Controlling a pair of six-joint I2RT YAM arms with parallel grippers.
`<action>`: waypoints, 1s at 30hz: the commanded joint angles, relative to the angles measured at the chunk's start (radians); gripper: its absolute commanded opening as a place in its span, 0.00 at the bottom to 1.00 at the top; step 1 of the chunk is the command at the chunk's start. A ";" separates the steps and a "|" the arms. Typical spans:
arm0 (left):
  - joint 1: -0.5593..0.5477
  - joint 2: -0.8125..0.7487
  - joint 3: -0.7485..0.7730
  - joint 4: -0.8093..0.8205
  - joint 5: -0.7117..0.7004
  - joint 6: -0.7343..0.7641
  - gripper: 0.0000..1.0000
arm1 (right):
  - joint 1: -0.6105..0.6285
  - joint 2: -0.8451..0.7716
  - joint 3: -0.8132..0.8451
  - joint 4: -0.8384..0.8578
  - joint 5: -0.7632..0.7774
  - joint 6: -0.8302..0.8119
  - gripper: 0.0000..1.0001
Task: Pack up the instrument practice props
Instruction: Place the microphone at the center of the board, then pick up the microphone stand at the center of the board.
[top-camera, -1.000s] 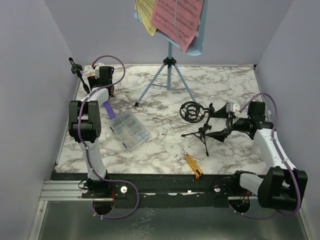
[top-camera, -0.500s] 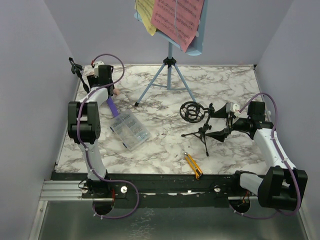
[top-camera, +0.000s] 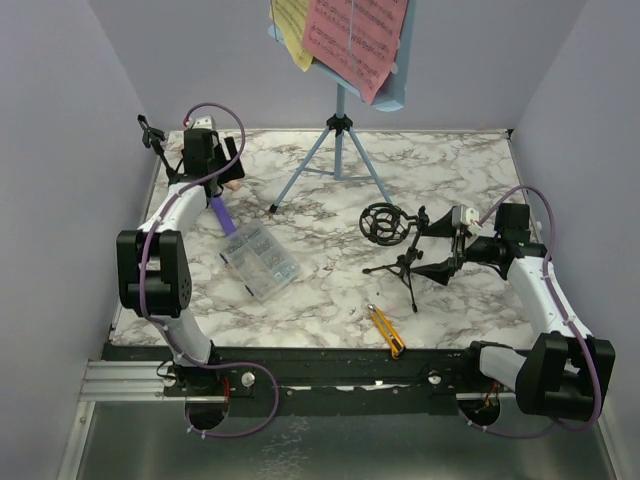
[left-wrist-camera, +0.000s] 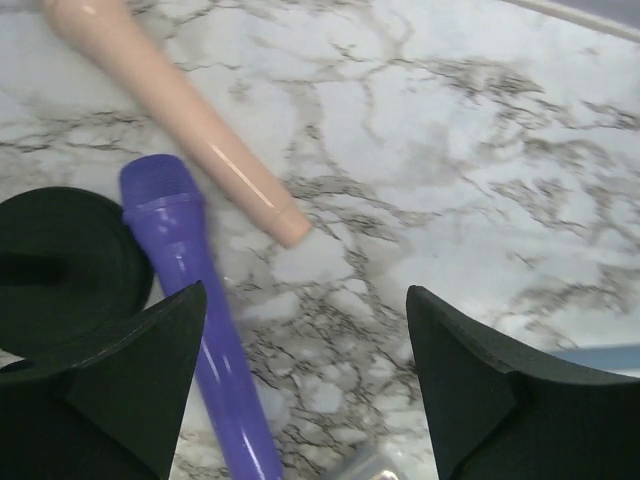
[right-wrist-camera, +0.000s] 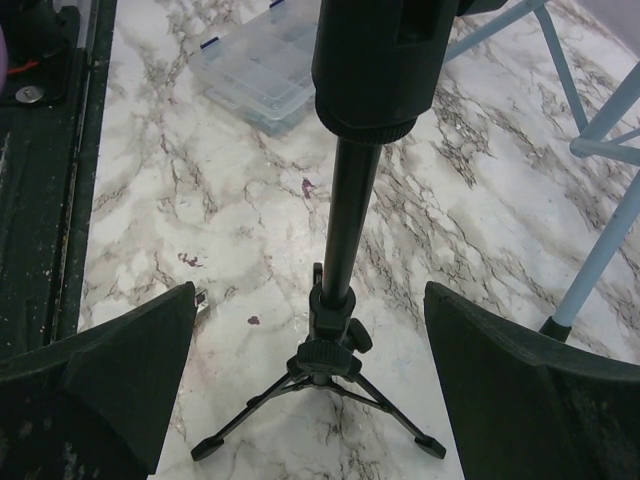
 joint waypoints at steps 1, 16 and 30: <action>0.001 -0.136 -0.061 0.019 0.323 -0.034 0.83 | 0.004 0.009 0.027 -0.027 -0.021 -0.023 0.99; 0.001 -0.480 -0.499 0.401 0.809 -0.252 0.98 | -0.006 0.023 0.088 -0.051 -0.071 0.086 1.00; -0.359 -0.877 -0.919 0.780 0.724 -0.180 0.99 | -0.090 0.005 0.103 -0.105 -0.083 0.076 1.00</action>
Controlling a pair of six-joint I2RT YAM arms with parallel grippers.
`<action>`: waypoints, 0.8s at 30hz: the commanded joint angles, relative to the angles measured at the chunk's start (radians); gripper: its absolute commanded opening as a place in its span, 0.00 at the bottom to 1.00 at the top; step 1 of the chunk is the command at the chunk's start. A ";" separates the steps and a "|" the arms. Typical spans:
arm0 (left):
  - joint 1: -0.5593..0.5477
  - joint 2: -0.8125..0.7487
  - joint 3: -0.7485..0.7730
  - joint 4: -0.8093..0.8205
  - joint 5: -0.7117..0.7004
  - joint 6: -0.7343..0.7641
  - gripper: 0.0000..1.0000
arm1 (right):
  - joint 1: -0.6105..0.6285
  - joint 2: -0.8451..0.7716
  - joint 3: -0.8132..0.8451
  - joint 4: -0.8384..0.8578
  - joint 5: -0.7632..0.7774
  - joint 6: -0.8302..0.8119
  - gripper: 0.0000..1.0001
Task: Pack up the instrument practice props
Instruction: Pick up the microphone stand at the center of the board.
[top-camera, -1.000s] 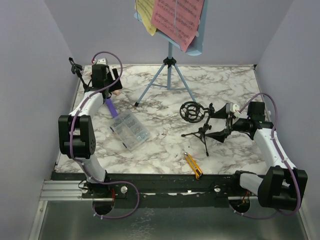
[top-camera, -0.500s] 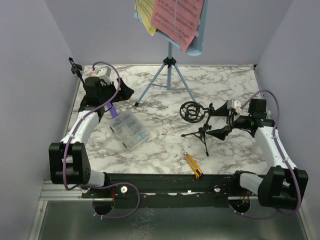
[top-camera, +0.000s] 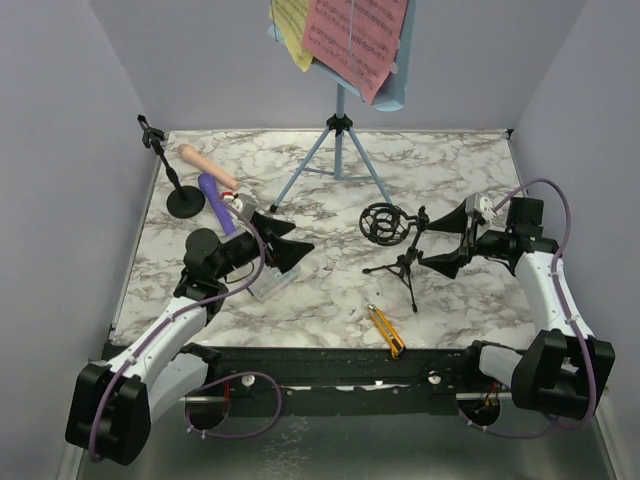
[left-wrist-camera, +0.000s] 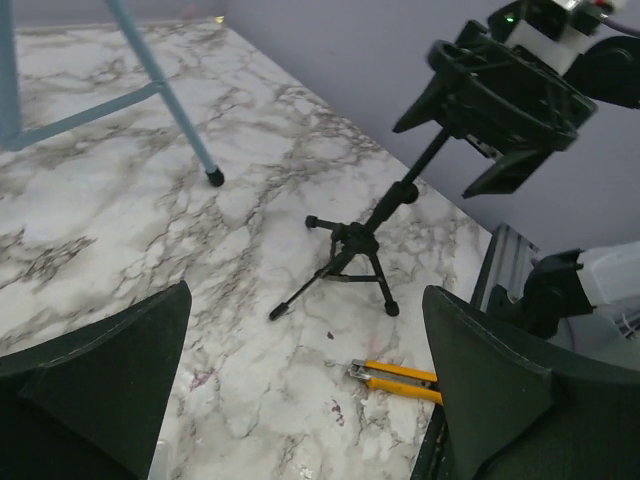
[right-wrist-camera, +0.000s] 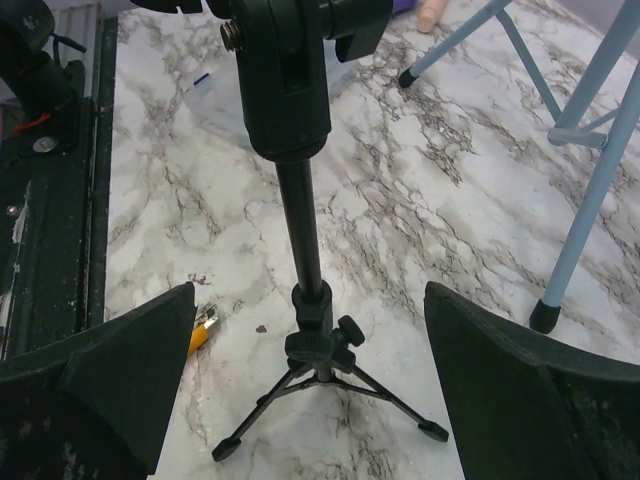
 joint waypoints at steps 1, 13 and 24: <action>-0.131 -0.060 -0.063 0.111 -0.080 0.114 0.99 | -0.027 -0.008 0.033 -0.044 -0.045 0.000 1.00; -0.448 0.026 -0.134 0.202 -0.250 0.330 0.99 | -0.064 -0.017 -0.003 0.015 -0.087 0.070 1.00; -0.613 0.264 -0.098 0.315 -0.363 0.474 0.99 | -0.070 -0.136 -0.079 -0.011 -0.016 0.069 1.00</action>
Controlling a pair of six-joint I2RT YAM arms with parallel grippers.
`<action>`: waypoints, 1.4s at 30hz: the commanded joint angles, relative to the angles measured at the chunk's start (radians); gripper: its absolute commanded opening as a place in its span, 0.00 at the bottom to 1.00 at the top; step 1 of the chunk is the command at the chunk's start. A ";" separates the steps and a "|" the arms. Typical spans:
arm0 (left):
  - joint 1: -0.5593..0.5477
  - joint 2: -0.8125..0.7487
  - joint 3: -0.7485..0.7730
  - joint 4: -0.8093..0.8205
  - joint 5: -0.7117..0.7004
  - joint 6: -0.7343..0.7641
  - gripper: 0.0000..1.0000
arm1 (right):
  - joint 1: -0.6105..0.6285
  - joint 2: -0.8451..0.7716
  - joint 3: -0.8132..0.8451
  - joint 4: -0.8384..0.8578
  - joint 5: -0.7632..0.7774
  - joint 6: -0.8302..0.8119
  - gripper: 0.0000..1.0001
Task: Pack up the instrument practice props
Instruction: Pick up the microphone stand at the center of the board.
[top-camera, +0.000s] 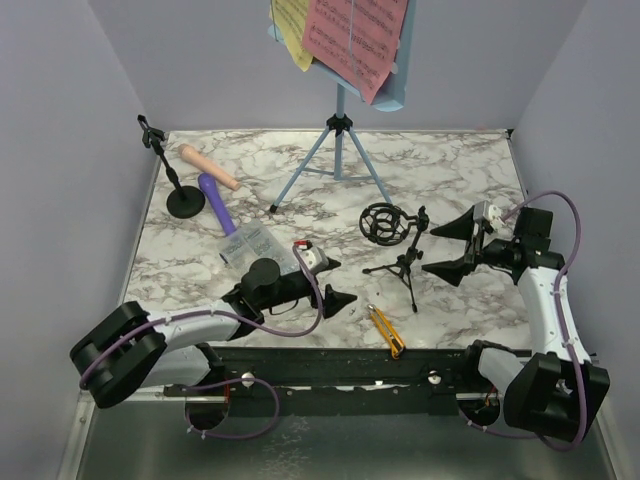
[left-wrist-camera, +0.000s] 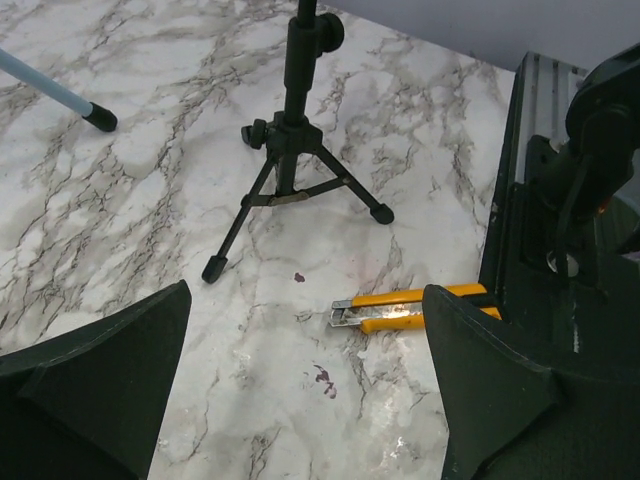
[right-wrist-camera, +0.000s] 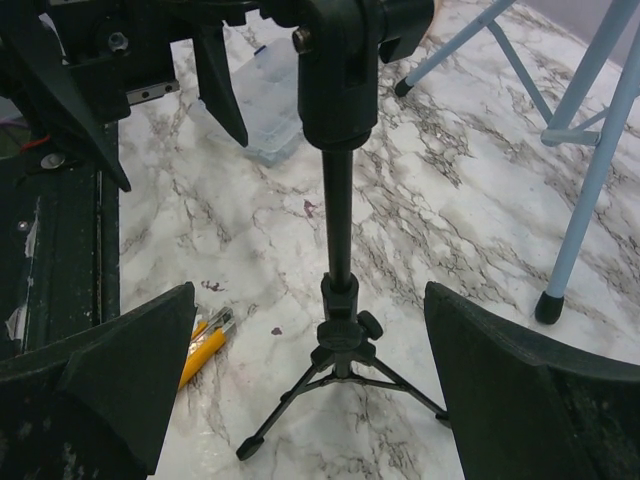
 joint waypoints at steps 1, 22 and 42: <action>-0.045 0.095 0.019 0.130 -0.055 0.105 0.99 | -0.007 -0.049 -0.036 -0.002 0.030 0.016 1.00; -0.119 0.570 0.107 0.619 -0.119 0.128 0.99 | -0.017 -0.048 -0.036 -0.024 0.030 -0.012 1.00; -0.125 0.839 0.284 0.860 -0.065 0.033 0.91 | -0.017 -0.048 -0.040 -0.020 0.043 -0.017 1.00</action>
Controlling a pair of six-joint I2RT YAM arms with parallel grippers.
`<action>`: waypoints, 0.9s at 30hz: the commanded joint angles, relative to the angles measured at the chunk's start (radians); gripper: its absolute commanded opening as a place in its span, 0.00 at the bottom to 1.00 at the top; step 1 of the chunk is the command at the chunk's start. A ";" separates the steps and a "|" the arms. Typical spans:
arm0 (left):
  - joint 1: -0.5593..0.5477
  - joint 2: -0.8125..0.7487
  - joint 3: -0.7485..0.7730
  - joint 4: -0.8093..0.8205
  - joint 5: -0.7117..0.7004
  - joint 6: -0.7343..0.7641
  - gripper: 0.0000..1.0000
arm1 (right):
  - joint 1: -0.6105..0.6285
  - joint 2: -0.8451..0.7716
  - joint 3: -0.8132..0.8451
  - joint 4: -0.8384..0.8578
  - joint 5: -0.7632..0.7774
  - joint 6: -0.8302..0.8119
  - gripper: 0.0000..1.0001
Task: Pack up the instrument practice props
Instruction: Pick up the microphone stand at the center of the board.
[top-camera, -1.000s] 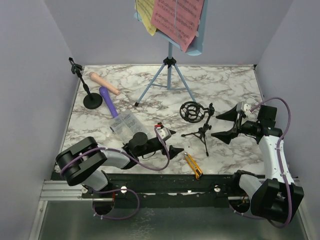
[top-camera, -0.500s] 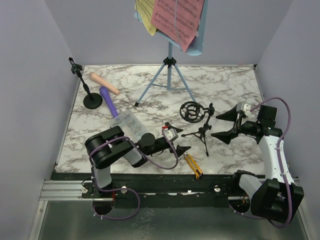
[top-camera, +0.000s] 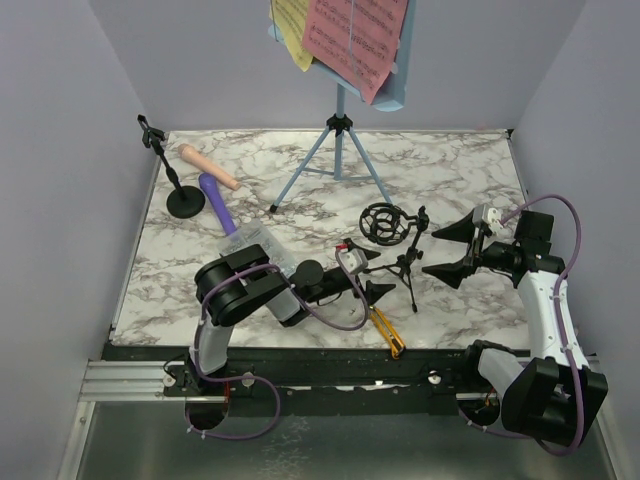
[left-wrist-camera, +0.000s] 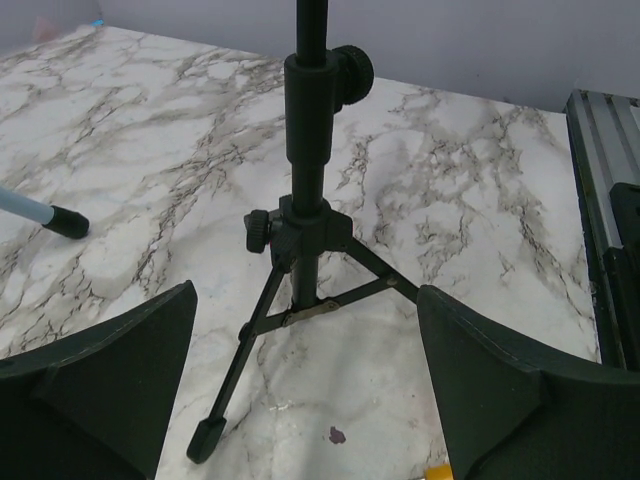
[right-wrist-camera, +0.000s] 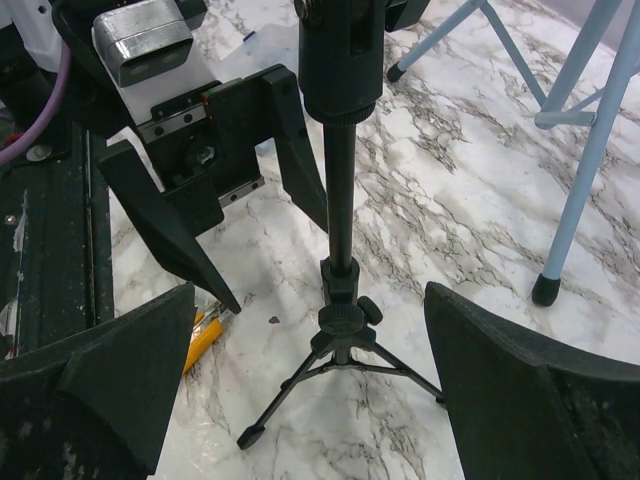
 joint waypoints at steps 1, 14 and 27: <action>-0.010 0.052 0.059 0.155 0.041 -0.040 0.91 | -0.004 -0.002 -0.005 -0.012 0.011 -0.013 1.00; -0.009 0.120 0.182 0.155 0.065 -0.088 0.79 | -0.004 0.000 -0.007 -0.008 0.016 -0.012 1.00; -0.010 0.155 0.257 0.154 0.095 -0.131 0.68 | -0.004 0.001 -0.007 -0.007 0.019 -0.012 1.00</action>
